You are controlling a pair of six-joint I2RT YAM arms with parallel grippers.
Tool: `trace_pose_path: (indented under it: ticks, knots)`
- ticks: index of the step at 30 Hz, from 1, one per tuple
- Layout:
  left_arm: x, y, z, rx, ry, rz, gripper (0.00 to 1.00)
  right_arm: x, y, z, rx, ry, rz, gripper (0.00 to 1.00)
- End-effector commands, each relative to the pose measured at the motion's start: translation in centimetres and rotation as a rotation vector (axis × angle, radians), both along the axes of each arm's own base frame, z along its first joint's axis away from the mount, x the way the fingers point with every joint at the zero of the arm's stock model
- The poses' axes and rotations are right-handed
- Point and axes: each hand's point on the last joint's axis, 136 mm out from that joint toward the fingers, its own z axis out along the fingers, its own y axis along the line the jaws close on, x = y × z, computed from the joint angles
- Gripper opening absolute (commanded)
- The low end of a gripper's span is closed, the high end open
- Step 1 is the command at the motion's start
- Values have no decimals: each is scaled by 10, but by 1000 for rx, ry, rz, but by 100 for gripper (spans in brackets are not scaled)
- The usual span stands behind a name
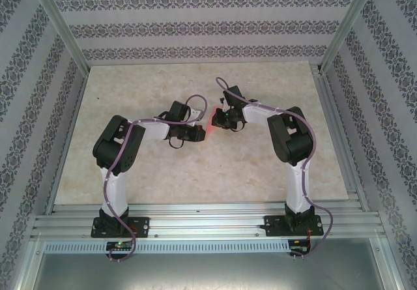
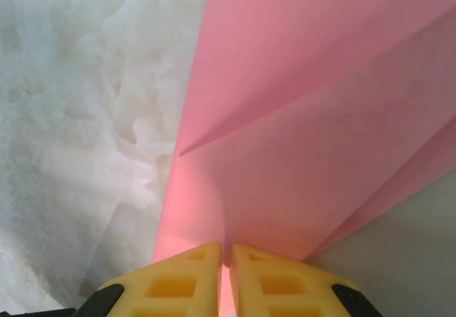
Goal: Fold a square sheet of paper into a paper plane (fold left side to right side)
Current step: Fold the wing for the fifth time at the center of the table.
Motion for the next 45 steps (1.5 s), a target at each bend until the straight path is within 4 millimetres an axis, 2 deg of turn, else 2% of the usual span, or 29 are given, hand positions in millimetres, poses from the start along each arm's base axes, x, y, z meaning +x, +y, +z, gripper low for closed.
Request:
trace_pose_path:
  ticks: [1,12,26,29,32,34,36,38,40,42,45]
  knots:
    - [-58,45,-77,252,228,22,0,23,-40,-20,-132,-22,-62,14]
    - [-62,47,-79,250,235,24,0,59,-67,-11,-199,-38,-92,14]
    - [-64,48,-77,248,235,21,0,90,-109,-12,-245,-52,-168,14]
    - [-63,47,-76,243,236,16,0,100,-113,2,-232,-82,-172,14]
    - [-62,44,-74,235,232,12,0,108,-116,39,-229,-162,-181,15]
    - [-61,44,-72,234,230,12,0,107,-114,67,-209,-207,-173,15]
    - [-60,44,-70,234,226,12,0,96,-107,91,-176,-250,-163,16]
    - [-60,44,-69,233,222,12,0,78,-93,104,-116,-268,-152,16]
    - [-59,44,-69,234,222,15,0,59,-75,105,-39,-256,-143,17]
    - [-59,44,-69,237,219,12,0,38,-51,97,55,-226,-131,17]
    - [-58,46,-68,246,215,12,0,21,-15,85,167,-188,-113,17]
